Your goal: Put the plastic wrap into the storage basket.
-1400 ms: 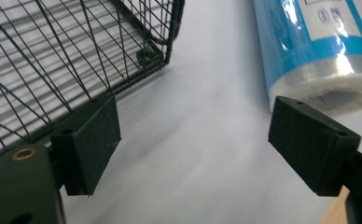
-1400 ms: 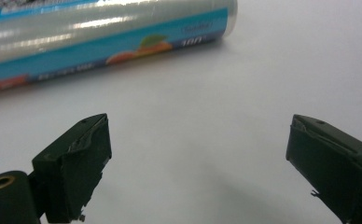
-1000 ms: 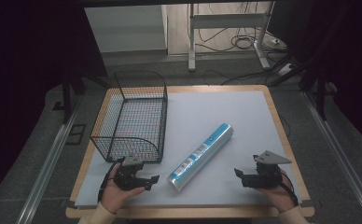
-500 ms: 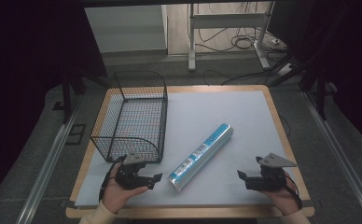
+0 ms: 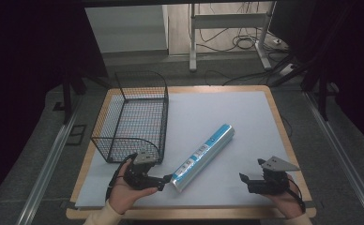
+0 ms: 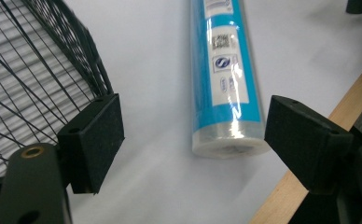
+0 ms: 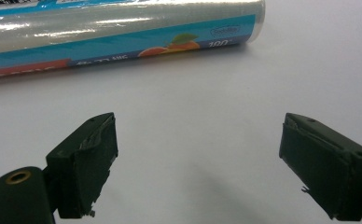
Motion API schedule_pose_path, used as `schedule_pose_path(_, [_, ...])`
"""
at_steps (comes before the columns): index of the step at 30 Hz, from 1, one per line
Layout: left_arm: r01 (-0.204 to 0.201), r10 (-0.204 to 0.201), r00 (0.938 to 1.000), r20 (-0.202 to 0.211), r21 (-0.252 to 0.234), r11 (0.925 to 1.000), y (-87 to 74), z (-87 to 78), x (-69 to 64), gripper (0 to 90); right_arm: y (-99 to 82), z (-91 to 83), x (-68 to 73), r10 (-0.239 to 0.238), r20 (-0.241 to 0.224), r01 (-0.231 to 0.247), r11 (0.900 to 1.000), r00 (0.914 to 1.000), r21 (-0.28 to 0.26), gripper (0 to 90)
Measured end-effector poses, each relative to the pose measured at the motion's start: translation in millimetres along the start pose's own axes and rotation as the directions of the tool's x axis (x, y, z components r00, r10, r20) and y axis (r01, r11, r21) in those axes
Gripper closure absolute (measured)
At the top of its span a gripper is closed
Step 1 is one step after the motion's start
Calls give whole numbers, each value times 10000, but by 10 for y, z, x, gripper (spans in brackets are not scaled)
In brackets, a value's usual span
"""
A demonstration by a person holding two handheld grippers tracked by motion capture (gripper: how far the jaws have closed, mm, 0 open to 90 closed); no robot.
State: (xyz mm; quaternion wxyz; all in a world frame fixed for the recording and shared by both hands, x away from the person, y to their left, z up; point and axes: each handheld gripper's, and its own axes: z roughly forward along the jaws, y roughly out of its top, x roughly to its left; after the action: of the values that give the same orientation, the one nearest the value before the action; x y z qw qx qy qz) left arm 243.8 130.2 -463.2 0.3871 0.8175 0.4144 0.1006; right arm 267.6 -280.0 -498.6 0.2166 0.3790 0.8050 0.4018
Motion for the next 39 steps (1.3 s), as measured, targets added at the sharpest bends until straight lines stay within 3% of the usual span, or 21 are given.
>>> schedule_pose_path(5, [-170,169,9998,-40,-262,9995,166,-109,-70,199,-3,-8,-10,35,62,-35,10000,10000,-25,120])
schedule_pose_path(16, [-480,483,9985,238,-136,9988,375,-64,-200,199,-31,-29,-9,83,229,-83,10000,9997,40,123])
schedule_pose_path(39, [-1151,1118,9927,462,774,9903,751,380,-363,198,-57,-59,-4,-77,596,67,9998,9982,174,127])
